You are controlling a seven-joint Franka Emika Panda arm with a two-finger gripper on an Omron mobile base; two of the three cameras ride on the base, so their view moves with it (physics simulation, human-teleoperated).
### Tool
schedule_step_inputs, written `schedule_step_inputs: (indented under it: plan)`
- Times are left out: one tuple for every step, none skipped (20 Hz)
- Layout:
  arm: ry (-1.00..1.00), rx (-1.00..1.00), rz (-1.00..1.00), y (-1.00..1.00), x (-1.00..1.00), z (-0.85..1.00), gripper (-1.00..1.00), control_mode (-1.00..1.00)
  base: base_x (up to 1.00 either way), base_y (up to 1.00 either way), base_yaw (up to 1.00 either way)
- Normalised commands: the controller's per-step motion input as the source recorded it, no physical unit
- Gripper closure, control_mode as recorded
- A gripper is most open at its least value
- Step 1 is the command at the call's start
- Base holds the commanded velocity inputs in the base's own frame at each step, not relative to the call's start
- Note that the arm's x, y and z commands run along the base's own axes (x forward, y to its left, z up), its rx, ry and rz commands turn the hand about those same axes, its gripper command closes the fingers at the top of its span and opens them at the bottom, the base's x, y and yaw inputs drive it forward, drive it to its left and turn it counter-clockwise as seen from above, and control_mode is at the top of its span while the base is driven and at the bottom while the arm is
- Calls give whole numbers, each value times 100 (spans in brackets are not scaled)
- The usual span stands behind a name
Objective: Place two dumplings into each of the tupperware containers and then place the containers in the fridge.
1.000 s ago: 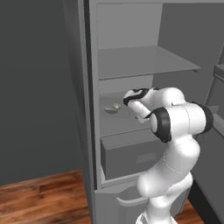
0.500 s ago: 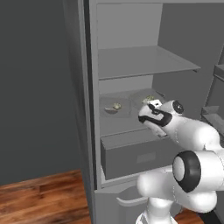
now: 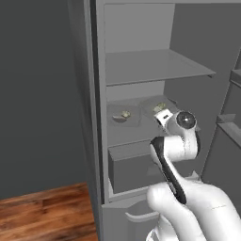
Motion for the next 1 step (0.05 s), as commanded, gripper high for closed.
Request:
schedule_step_inputs:
  plan:
    - [22,-48,25,9,-98,100,-100,-100,0,0,0]
